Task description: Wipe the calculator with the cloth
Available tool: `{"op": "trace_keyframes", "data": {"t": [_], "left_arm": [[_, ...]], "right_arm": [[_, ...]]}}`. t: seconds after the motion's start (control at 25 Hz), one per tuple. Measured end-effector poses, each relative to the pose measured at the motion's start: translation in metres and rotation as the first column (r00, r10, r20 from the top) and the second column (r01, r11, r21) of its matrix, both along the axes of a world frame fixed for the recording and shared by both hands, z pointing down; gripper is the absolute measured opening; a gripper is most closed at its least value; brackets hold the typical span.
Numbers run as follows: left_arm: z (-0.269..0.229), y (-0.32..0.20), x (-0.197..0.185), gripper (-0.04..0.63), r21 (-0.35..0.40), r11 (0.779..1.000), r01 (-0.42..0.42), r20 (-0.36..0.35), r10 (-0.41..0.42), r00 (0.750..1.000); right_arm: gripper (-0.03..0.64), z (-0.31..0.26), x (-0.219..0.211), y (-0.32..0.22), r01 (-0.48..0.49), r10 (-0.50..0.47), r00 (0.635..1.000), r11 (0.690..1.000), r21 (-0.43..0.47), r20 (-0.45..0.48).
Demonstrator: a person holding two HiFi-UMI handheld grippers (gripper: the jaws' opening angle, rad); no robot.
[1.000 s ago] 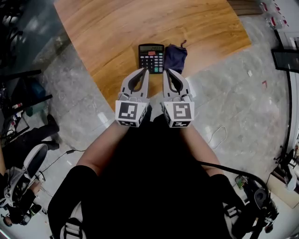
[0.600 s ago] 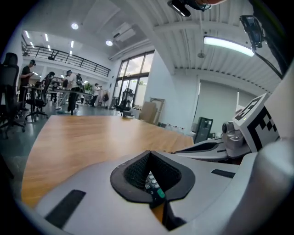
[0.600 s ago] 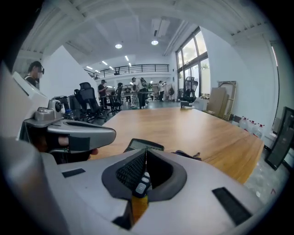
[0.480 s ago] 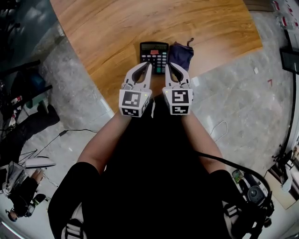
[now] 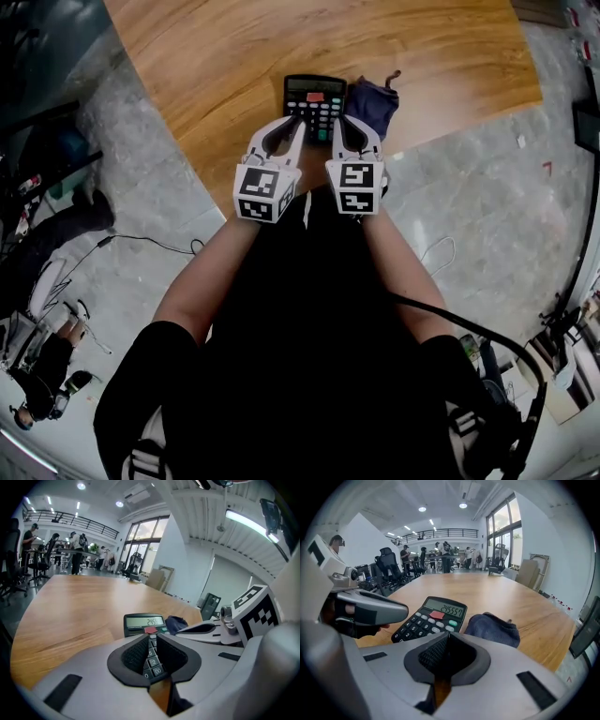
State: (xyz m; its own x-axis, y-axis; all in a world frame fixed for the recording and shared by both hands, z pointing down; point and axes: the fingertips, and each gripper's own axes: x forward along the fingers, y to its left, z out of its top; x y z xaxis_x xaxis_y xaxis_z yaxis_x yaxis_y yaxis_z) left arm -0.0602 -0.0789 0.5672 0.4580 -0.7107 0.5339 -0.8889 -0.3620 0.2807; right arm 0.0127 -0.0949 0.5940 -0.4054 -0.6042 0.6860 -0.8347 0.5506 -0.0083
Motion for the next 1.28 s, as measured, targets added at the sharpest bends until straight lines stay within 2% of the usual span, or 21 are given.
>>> {"op": "trace_keyframes", "data": {"t": [0.08, 0.28, 0.52, 0.88, 1.08, 1.28], "left_arm": [[0.001, 0.0, -0.003, 0.081, -0.015, 1.0, -0.004, -0.013, 0.004, 1.0], [0.009, 0.003, -0.017, 0.122, -0.069, 0.998, 0.007, -0.045, -0.01, 0.999], [0.013, 0.0, -0.031, 0.137, -0.111, 0.993, 0.034, -0.094, -0.045, 0.995], [0.023, -0.003, -0.021, 0.155, -0.204, 0.979, -0.017, -0.221, -0.03, 0.975], [0.021, -0.002, -0.015, 0.178, -0.256, 0.96, -0.112, -0.348, 0.016, 0.937], [0.019, 0.003, 0.005, 0.178, -0.258, 0.944, -0.206, -0.393, 0.092, 0.915]], "right_arm": [[0.015, 0.004, -0.001, 0.0, 0.003, -0.004, 1.0, 1.0, -0.019, -0.009], [0.015, 0.005, -0.001, 0.0, 0.013, -0.013, 1.0, 1.0, -0.019, 0.001], [0.015, 0.008, 0.007, -0.001, -0.028, 0.029, 0.999, 0.999, -0.028, 0.042], [0.017, 0.009, 0.011, -0.003, -0.062, 0.067, 0.993, 0.996, -0.057, 0.1], [0.017, 0.009, 0.012, -0.003, -0.073, 0.078, 0.991, 0.996, -0.05, 0.108], [0.015, 0.01, 0.015, -0.004, -0.084, 0.09, 0.989, 0.995, -0.054, 0.114]]}}
